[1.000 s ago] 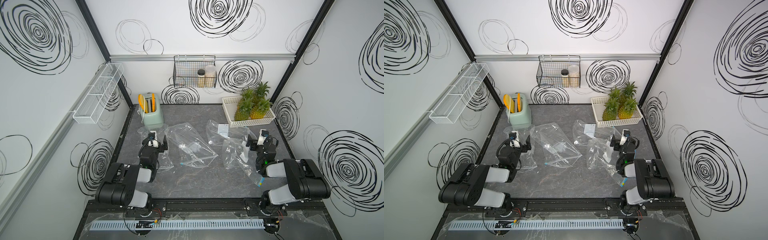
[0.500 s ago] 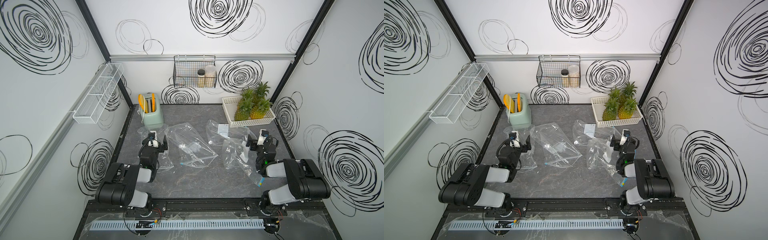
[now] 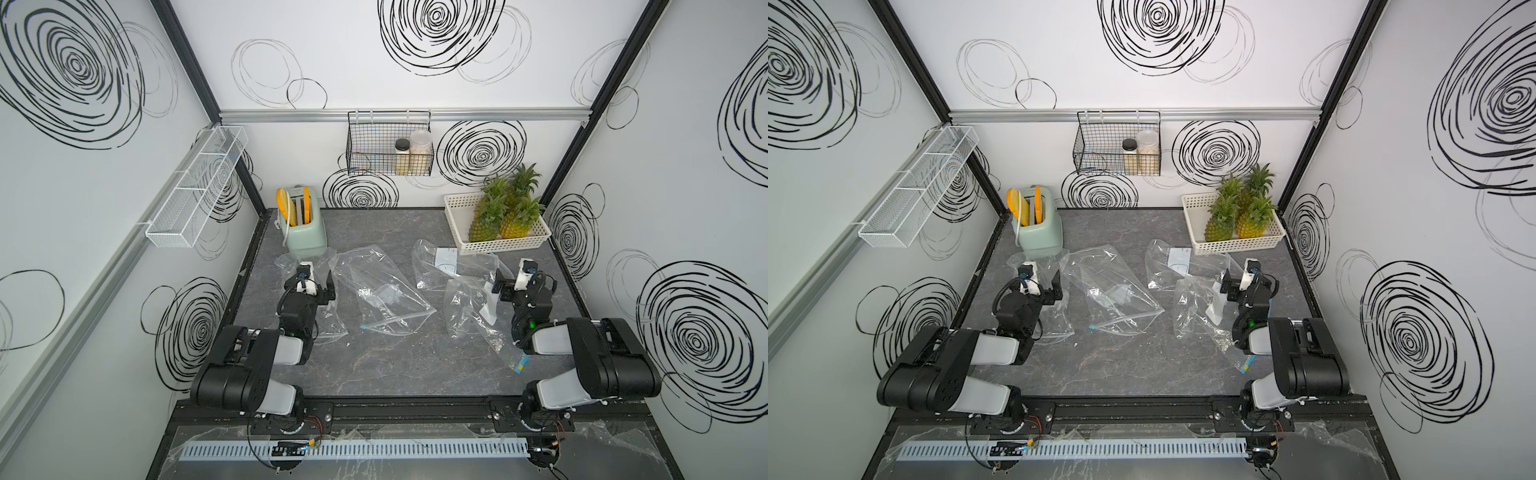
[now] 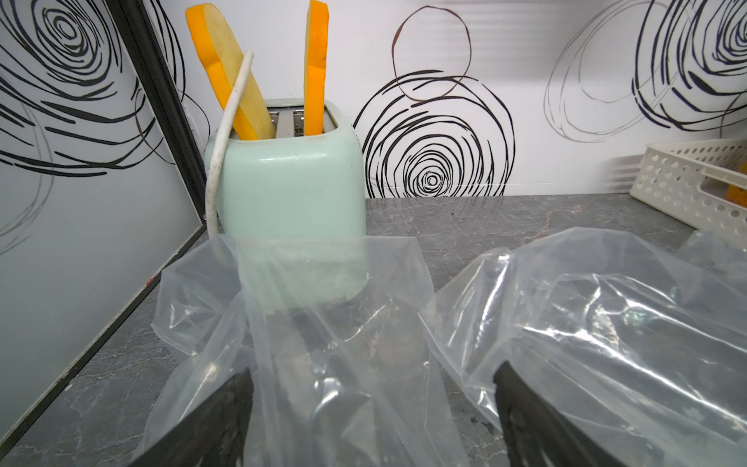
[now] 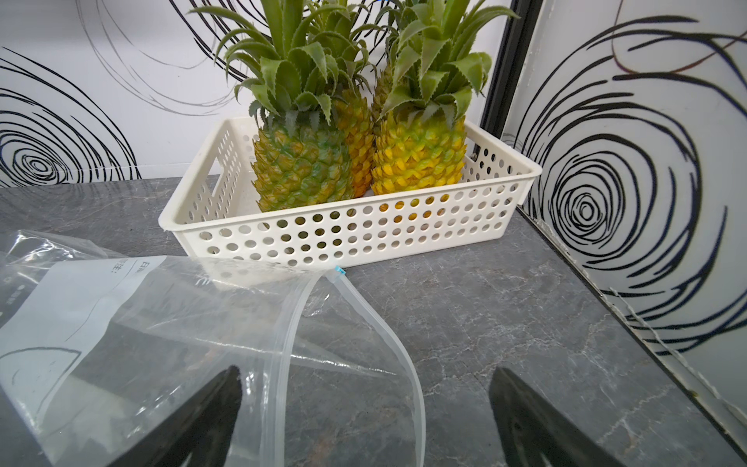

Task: Open the zip-top bag and take out the pineapple
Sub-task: Reset both arms

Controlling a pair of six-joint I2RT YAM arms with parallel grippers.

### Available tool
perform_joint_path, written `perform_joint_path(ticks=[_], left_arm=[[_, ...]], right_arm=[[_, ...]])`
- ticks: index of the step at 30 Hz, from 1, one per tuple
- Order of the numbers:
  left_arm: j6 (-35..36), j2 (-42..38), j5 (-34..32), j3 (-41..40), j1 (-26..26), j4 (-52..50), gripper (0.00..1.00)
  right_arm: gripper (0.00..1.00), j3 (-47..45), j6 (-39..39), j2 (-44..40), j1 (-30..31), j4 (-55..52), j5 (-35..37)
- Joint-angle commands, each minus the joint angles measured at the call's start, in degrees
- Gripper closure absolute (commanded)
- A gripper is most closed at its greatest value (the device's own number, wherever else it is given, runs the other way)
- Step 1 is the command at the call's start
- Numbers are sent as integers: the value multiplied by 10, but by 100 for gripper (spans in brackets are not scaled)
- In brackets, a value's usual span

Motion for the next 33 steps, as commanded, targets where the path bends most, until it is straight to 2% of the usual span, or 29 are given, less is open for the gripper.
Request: perform_joint_path(ticks=[1, 33], left_arm=[[1, 2, 6, 12, 5, 25, 4], [1, 2, 8, 13, 6, 25, 4]], right_arm=[[2, 6, 4, 0, -1, 5, -4], [2, 6, 4, 0, 0, 5, -5]])
